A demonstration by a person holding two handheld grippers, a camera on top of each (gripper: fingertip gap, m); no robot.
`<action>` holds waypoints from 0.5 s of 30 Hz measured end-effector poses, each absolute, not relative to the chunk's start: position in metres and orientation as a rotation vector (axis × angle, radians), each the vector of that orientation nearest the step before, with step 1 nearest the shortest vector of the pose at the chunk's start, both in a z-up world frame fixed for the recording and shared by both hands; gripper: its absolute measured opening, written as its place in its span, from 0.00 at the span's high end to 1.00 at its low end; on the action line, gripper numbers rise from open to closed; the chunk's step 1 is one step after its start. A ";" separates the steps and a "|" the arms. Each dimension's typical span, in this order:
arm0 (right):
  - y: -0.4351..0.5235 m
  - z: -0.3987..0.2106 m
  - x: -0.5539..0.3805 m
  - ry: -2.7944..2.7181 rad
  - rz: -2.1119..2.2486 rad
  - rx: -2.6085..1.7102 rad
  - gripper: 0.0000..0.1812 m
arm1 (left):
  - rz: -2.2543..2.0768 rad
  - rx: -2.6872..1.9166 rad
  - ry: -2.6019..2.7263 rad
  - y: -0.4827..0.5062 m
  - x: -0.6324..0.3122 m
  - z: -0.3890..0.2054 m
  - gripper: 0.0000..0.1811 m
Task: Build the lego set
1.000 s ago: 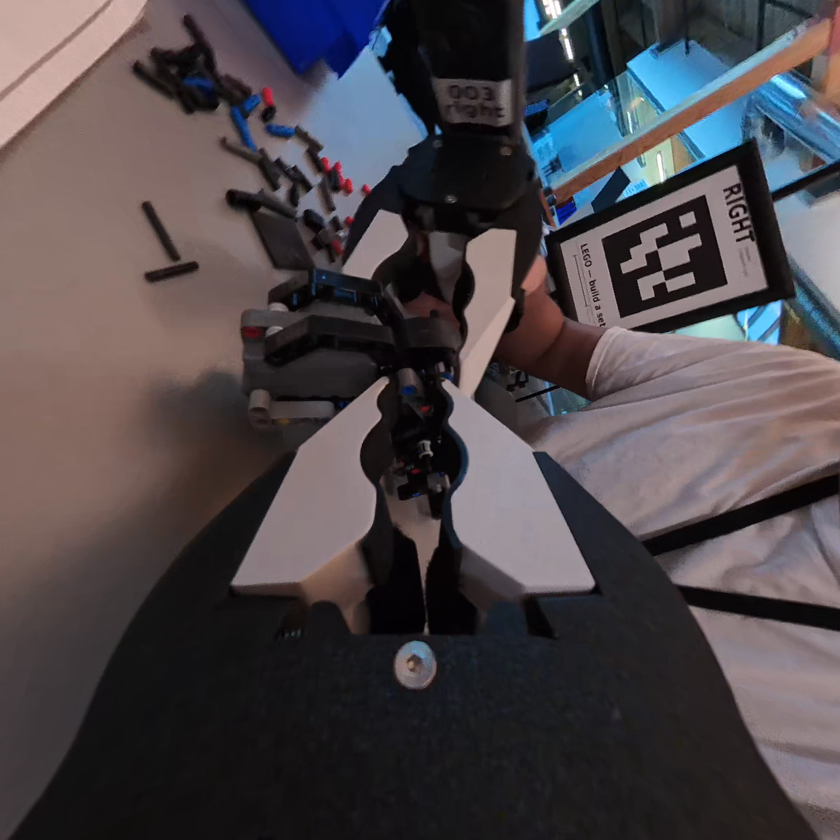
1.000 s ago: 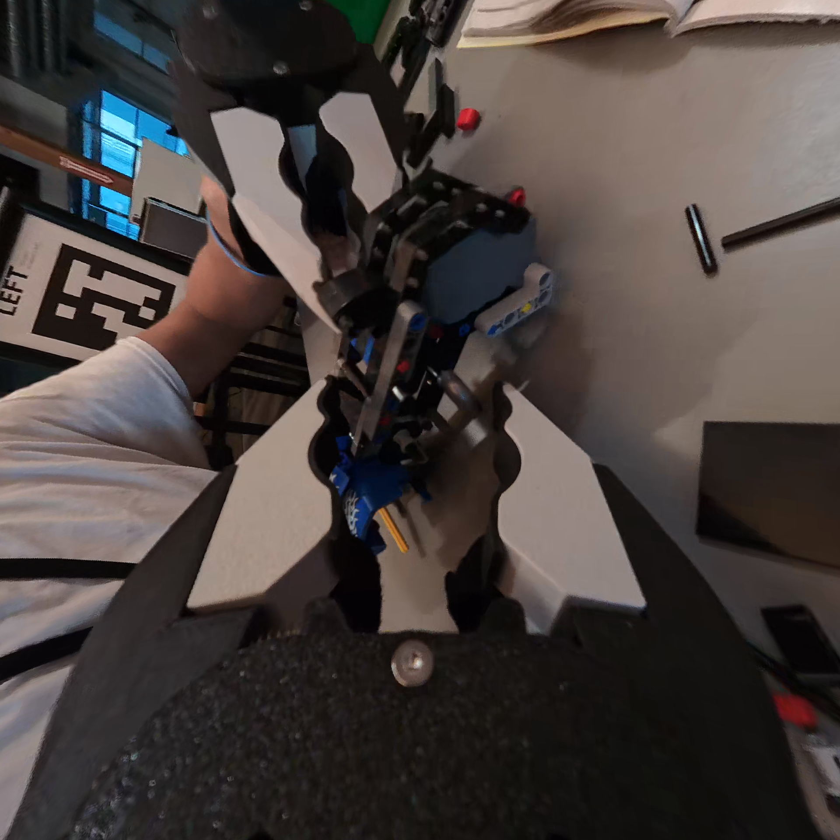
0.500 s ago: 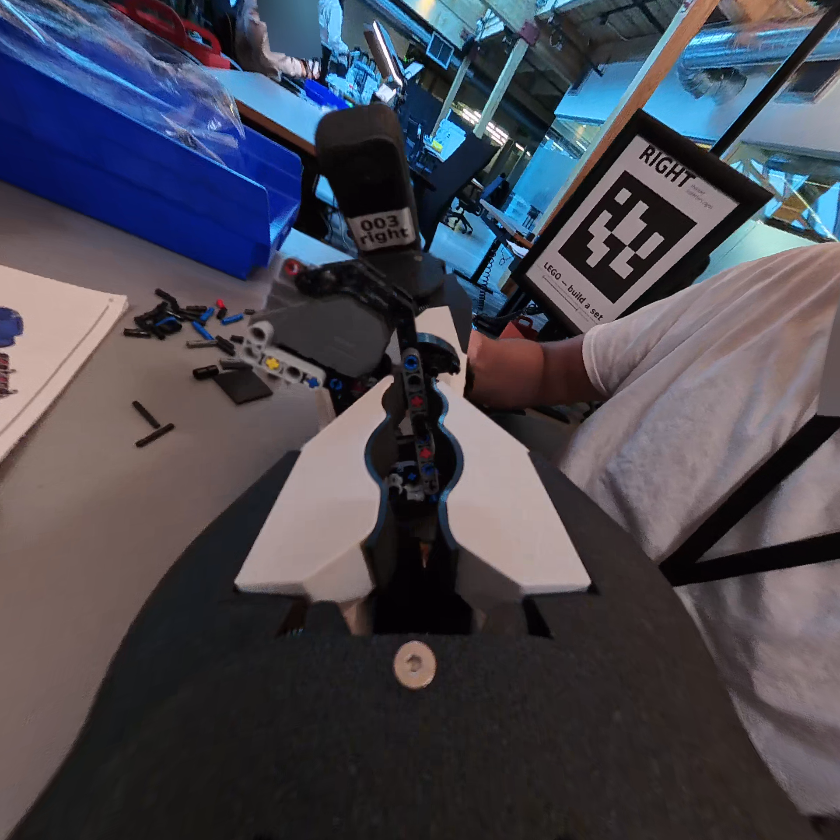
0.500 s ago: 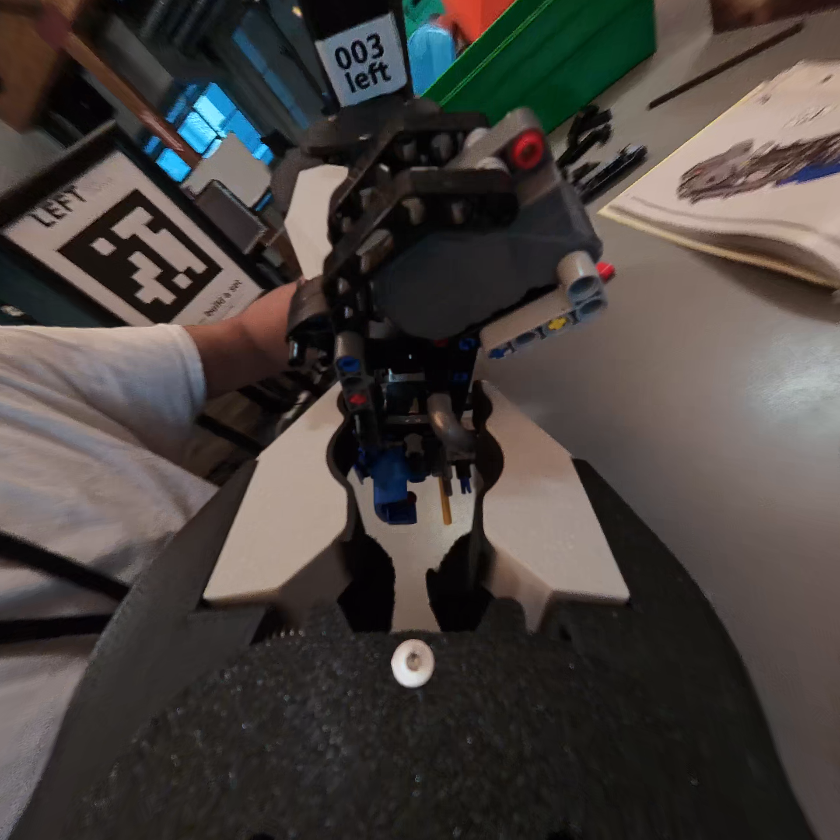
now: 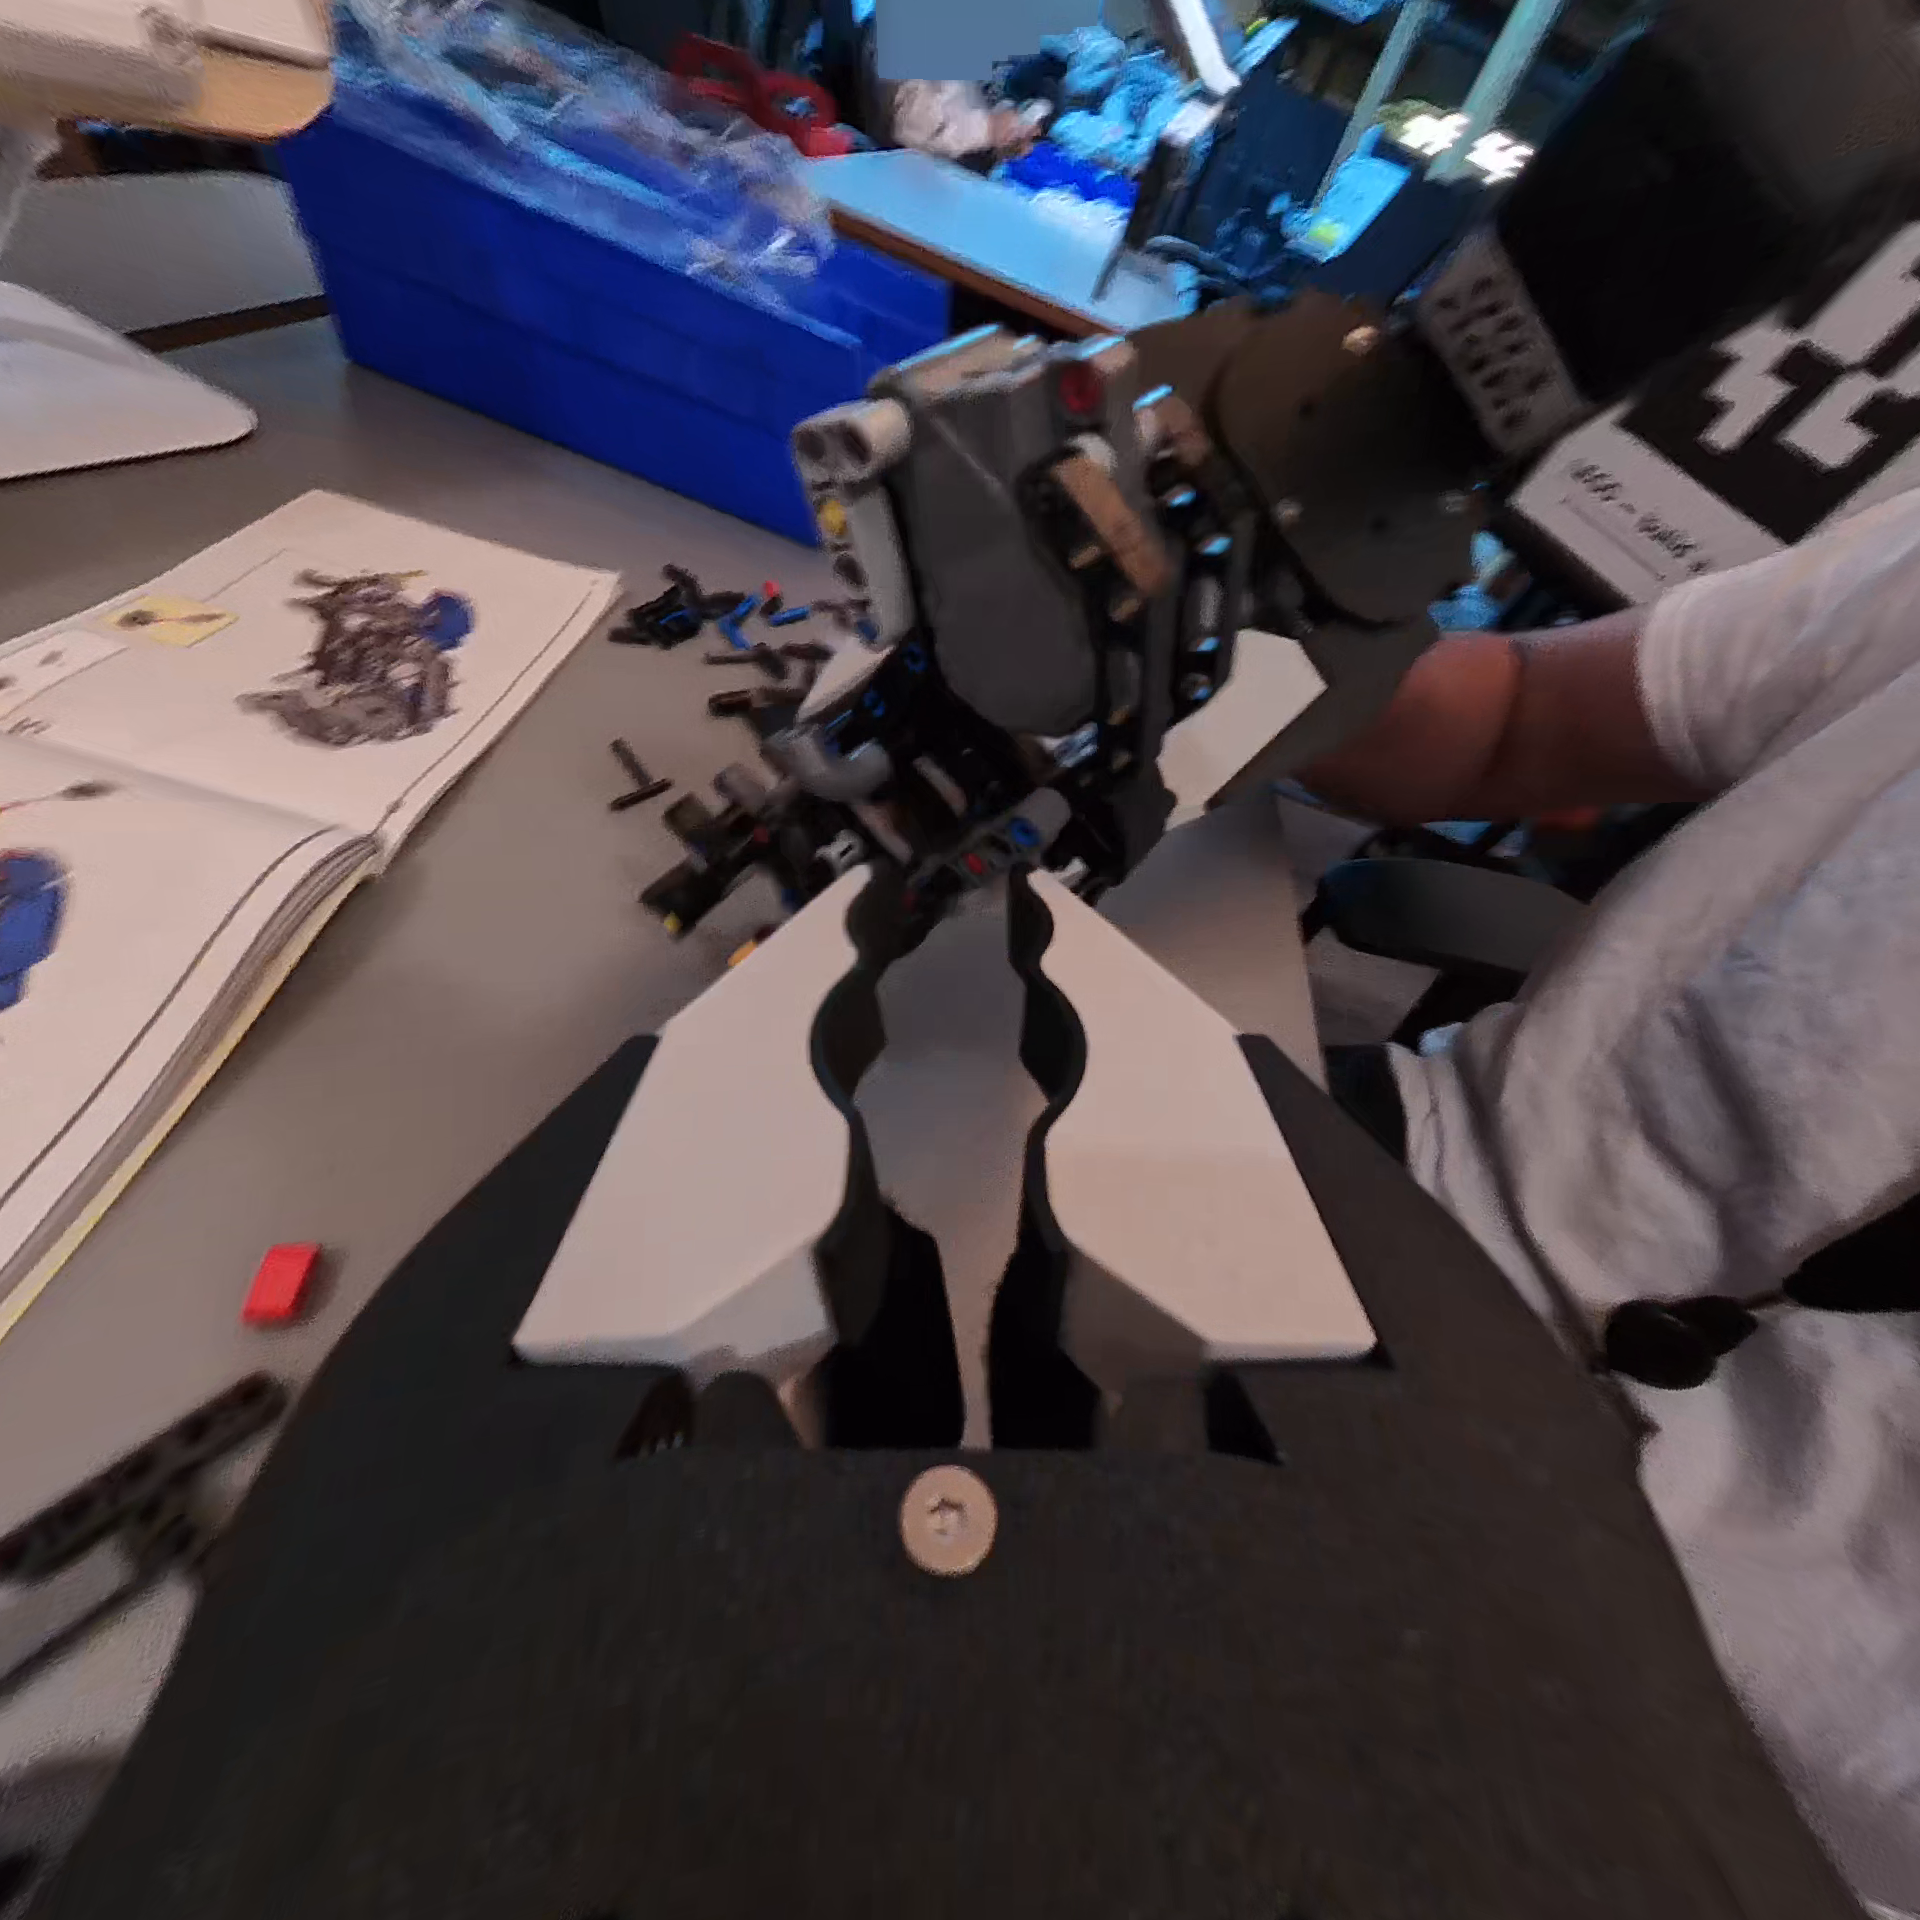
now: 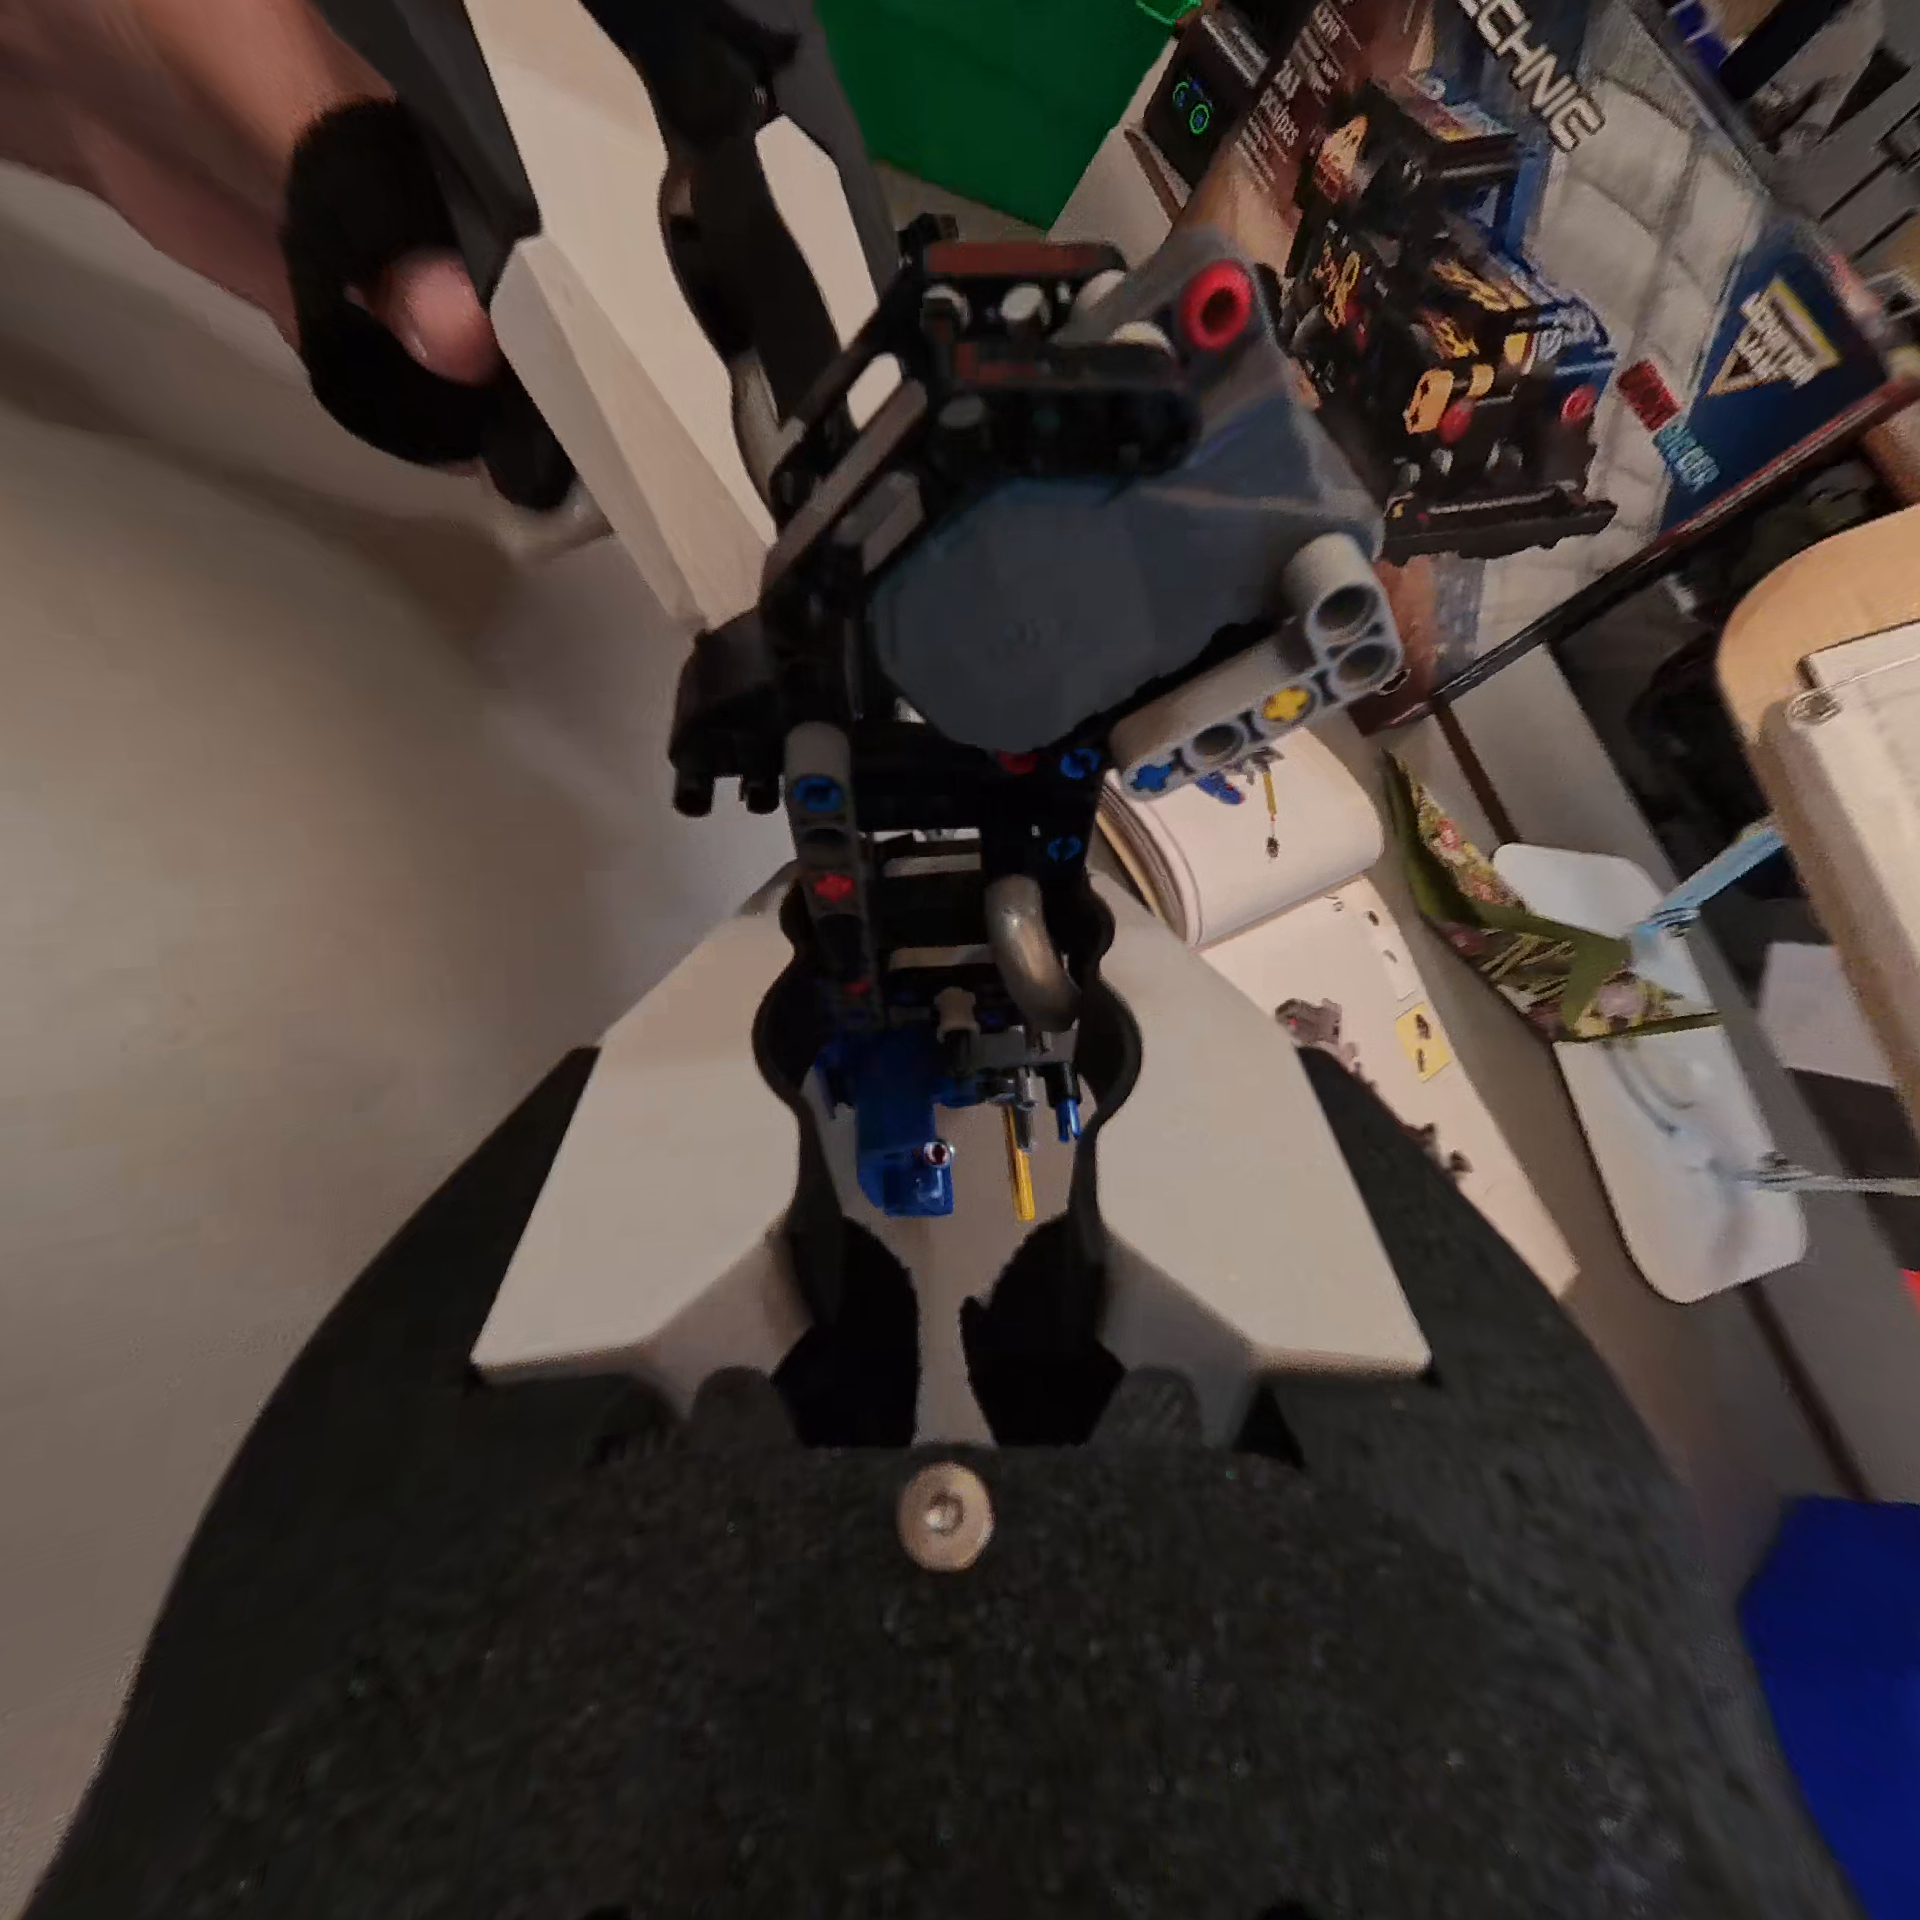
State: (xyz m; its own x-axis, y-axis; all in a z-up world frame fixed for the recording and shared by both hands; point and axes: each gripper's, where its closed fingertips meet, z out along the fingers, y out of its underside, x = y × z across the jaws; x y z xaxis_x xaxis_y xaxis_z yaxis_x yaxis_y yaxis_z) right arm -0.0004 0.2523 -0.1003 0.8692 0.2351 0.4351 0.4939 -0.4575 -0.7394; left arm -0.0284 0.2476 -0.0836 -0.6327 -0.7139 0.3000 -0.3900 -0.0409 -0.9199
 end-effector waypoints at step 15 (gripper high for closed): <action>0.270 -0.128 0.004 -0.855 -1.098 -1.914 0.76 | -1.649 -1.473 1.705 0.283 -0.078 -0.093 0.64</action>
